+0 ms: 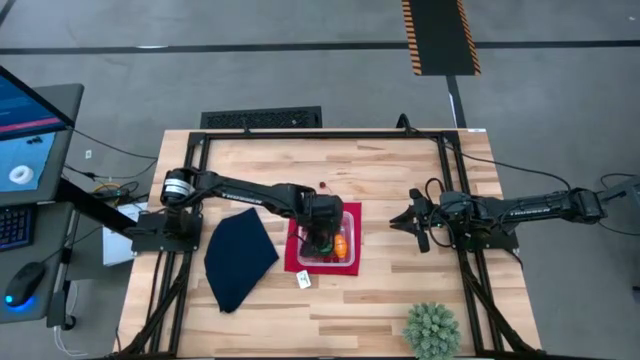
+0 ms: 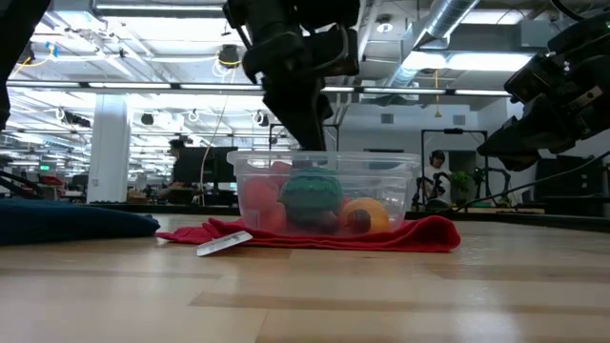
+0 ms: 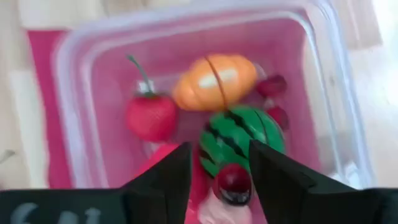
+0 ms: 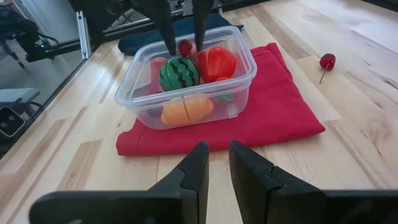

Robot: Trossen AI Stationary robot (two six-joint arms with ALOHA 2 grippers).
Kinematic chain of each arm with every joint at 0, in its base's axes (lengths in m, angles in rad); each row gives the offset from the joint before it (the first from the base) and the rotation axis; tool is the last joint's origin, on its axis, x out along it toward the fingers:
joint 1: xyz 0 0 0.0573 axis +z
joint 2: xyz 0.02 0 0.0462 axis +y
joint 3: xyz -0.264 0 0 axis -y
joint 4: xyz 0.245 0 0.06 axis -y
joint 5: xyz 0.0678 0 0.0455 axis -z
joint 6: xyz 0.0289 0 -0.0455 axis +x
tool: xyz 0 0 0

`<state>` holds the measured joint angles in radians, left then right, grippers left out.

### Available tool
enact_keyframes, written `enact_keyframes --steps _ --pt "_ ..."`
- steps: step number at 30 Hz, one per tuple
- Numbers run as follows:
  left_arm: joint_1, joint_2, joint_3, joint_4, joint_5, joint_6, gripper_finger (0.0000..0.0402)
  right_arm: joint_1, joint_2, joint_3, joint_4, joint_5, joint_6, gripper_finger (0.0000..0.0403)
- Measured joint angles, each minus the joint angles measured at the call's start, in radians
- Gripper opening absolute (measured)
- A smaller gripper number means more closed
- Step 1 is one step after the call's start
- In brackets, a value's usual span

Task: Pick and placing Produce into tupperware
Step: Put the cherry in the transparent bin

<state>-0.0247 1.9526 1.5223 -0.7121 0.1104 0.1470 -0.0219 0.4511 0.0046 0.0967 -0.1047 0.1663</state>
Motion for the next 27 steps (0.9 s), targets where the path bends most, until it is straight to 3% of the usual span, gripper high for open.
enact_keyframes --steps 7,10,12,14,17,20,23,27 --pt "0.026 -0.028 -0.001 0.215 -0.02 0.028 0.0159 0.0 0.0 0.0 0.0 0.0 0.0 0.0088" --pt "0.049 -0.065 -0.009 0.297 -0.06 -0.031 0.016 0.0 0.0 0.0 -0.004 0.0 0.0 0.0088" --pt "0.065 -0.101 -0.038 0.342 -0.092 -0.061 0.016 0.0 0.0 0.0 -0.01 0.0 0.0 0.0088" --pt "0.073 -0.153 -0.094 0.44 -0.056 -0.033 0.016 0.0 0.001 0.0 -0.016 0.0 0.0 0.0088" --pt "0.076 -0.28 -0.231 0.652 0.043 -0.008 0.016 0.0 0.001 0.0 -0.015 0.0 0.0 0.0088" --pt "0.074 -0.419 -0.41 0.847 0.037 -0.051 0.016 0.0 0.001 0.0 -0.012 0.001 0.0 0.0088" --pt "0.055 -0.55 -0.597 1.02 0.016 0.002 0.016 0.0 0.003 0.0 -0.013 0.0 0.0 0.0088" --pt "0.015 -0.719 -0.849 1.271 0.072 0.019 0.016 0.0 0.006 0.0 -0.016 0.001 0.0 0.0088"
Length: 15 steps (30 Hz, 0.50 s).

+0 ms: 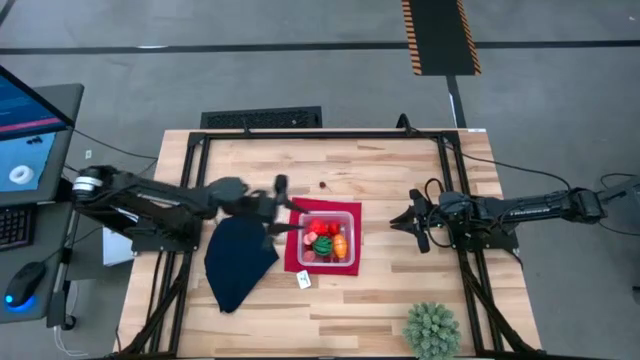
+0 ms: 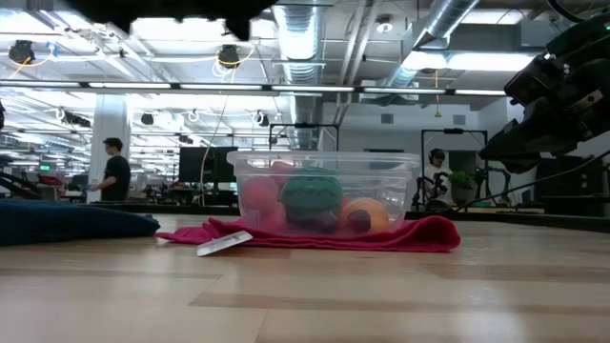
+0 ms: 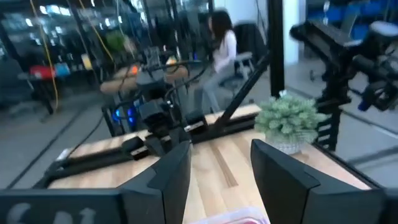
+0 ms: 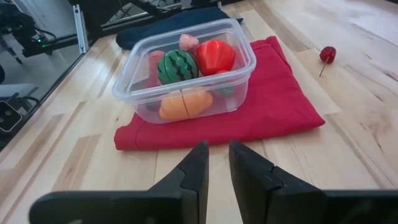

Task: Pick and placing Produce into tupperware
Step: Put the cherry in the transparent bin

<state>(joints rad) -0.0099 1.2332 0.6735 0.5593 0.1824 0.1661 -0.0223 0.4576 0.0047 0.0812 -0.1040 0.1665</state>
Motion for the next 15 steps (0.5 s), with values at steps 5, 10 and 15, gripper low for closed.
enact_keyframes --steps 5,10,15 --pt "-0.041 -0.173 -0.246 0.207 -0.033 0.028 0.016 0.0 0.0 0.0 0.0 0.0 0.0 0.0088" --pt "-0.078 -0.322 -0.404 0.225 -0.111 0.069 0.016 0.0 0.0 0.0 0.001 0.0 0.0 0.0088" --pt "-0.086 -0.45 -0.538 0.253 -0.122 0.082 0.016 0.0 0.0 0.0 0.001 0.0 0.0 0.0088"
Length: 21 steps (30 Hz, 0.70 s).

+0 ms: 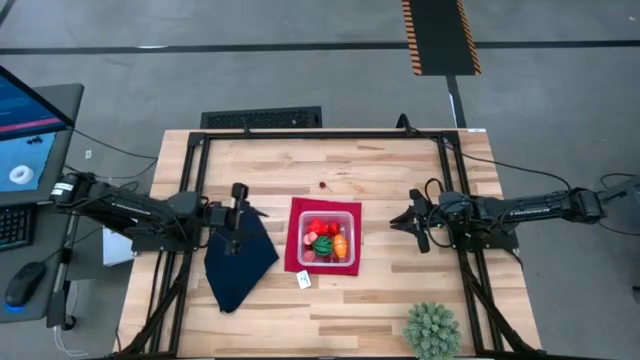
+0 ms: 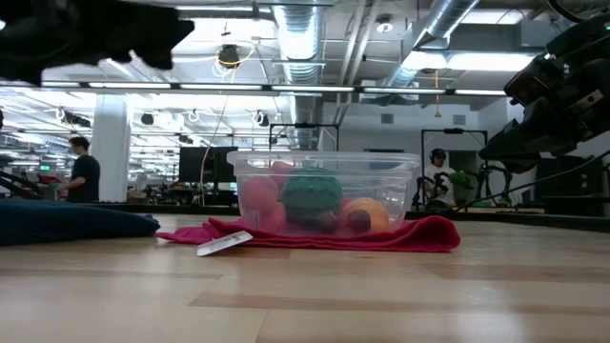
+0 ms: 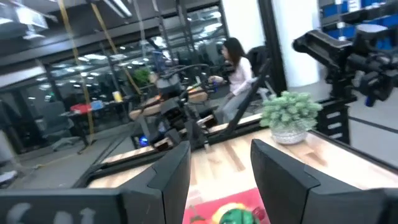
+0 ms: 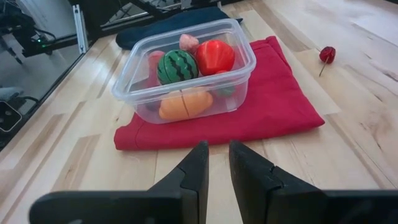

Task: Pick and placing Produce into tupperware
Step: Put the cherry in the transparent bin

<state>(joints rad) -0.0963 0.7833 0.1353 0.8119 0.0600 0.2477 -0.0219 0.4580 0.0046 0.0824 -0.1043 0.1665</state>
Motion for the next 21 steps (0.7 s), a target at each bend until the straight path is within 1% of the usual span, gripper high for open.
enact_keyframes --steps 4,5,7,9,11,13,14,18,21 --pt "0.0 -0.077 -0.121 0.091 -0.021 0.001 0.016 0.0 0.0 0.0 0.0 0.0 0.0 0.0088" --pt "0.0 -0.087 -0.124 0.084 -0.023 0.0 0.016 0.0 0.0 0.0 -0.001 0.0 0.0 0.0088" --pt "0.0 -0.121 -0.122 0.008 -0.026 0.002 0.016 0.0 0.0 0.0 0.001 0.0 0.0 0.0088" --pt "0.0 -0.146 -0.122 -0.025 -0.049 0.033 0.016 0.0 0.0 0.0 -0.001 0.0 0.0 0.0088" --pt "0.01 -0.161 -0.123 -0.049 -0.115 0.06 0.016 0.0 0.0 0.0 0.001 0.0 0.0 0.0088" --pt "0.023 -0.198 -0.125 -0.088 -0.193 0.028 0.016 0.0 0.0 0.0 0.001 0.0 0.0 0.0088" --pt "0.03 -0.21 -0.125 -0.094 -0.207 0.012 0.016 0.0 0.0 0.0 -0.002 0.0 0.0 0.0088" --pt "0.044 -0.219 -0.125 -0.202 -0.182 -0.011 0.016 0.0 0.0 0.0 -0.001 0.0 0.0 0.0088" --pt "0.044 -0.228 -0.125 -0.186 -0.171 -0.054 0.016 0.0 0.0 0.0 0.0 0.0 0.0 0.0088"
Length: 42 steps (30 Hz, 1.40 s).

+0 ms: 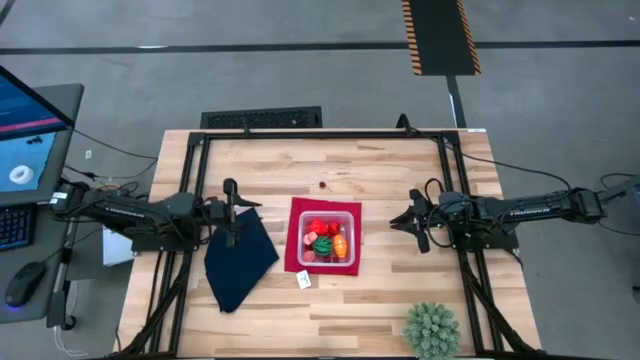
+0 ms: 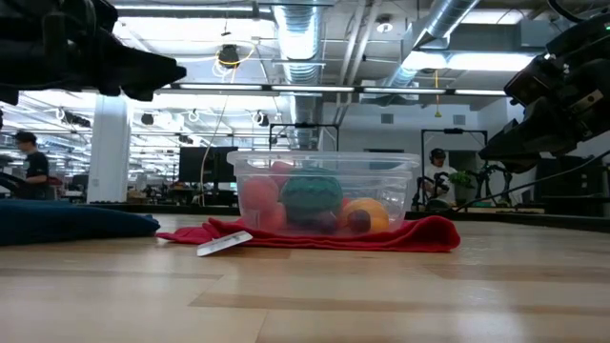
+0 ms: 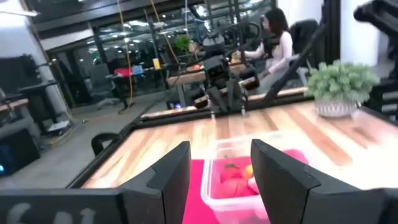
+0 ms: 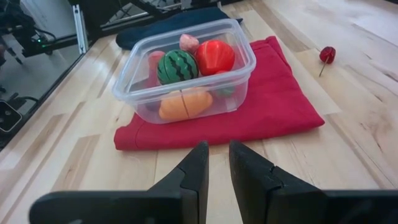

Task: Pick and placing Produce into tupperware
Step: Put the cherry in the transparent bin

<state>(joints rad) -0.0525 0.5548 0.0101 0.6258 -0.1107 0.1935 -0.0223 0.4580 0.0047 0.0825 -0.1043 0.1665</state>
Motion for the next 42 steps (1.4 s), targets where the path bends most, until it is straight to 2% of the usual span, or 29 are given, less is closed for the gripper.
enact_keyframes --steps 4,10,23,26,30,36,42 --pt "0.001 -0.029 0.0 0.016 -0.017 -0.013 0.016 0.0 0.0 0.0 0.0 0.0 0.0 0.0088" --pt "0.002 -0.024 -0.001 -0.093 -0.171 0.063 0.016 0.0 0.0 0.0 0.0 0.0 0.0 0.0088" --pt "0.002 -0.024 -0.003 -0.473 -0.182 -0.063 0.016 -0.002 0.0 0.0 0.009 0.002 -0.049 0.0088" --pt "0.002 -0.024 -0.003 -0.533 -0.182 -0.059 0.016 -0.003 0.0 0.0 0.072 0.002 -0.049 0.0088" --pt "0.002 -0.016 -0.003 -0.552 -0.178 -0.047 0.016 0.003 0.0 0.0 0.162 0.002 0.116 0.0088" --pt "0.002 -0.016 -0.003 -0.552 -0.177 -0.052 0.016 0.002 0.008 0.0 0.452 0.024 0.235 0.0088" --pt "0.002 -0.016 -0.003 -0.552 -0.177 -0.058 0.016 -0.005 0.007 0.0 0.624 0.055 0.304 0.0088"
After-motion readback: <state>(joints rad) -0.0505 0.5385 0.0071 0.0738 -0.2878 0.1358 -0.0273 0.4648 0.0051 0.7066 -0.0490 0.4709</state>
